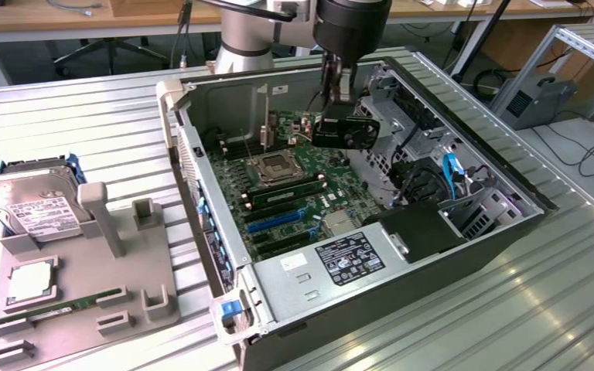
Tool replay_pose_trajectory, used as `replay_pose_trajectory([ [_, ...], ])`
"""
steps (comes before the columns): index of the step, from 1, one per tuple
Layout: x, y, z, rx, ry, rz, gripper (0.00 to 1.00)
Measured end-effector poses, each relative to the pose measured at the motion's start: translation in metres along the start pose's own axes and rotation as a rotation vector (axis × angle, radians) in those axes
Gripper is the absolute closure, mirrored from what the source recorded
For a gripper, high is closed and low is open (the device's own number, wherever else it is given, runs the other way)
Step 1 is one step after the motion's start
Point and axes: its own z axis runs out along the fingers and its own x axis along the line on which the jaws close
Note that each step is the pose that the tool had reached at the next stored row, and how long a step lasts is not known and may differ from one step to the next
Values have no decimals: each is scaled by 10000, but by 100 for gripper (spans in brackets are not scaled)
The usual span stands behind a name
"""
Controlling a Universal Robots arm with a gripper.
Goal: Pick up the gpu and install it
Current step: 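Insert the gpu into the slot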
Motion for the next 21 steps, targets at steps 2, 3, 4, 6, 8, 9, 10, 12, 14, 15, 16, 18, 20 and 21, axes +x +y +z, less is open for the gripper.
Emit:
replay_pose_trajectory([
  [2,0,0,0,-3,-6,-100,74],
  [3,0,0,0,-4,-8,-140,74],
  [4,0,0,0,-6,-9,-174,74],
  [6,0,0,0,-10,-18,-324,74],
  [8,0,0,0,-13,-22,-404,74],
  [9,0,0,0,-14,-24,-434,74],
  [10,0,0,0,-15,-25,-477,74],
  [12,0,0,0,-18,-31,-563,74],
  [14,0,0,0,-20,-34,-624,74],
  [15,0,0,0,-21,-36,-657,74],
  [16,0,0,0,-22,-37,-688,74],
  [18,0,0,0,-24,-42,-765,74],
  [20,0,0,0,-26,-45,-826,74],
  [21,0,0,0,-28,-47,-873,74],
])
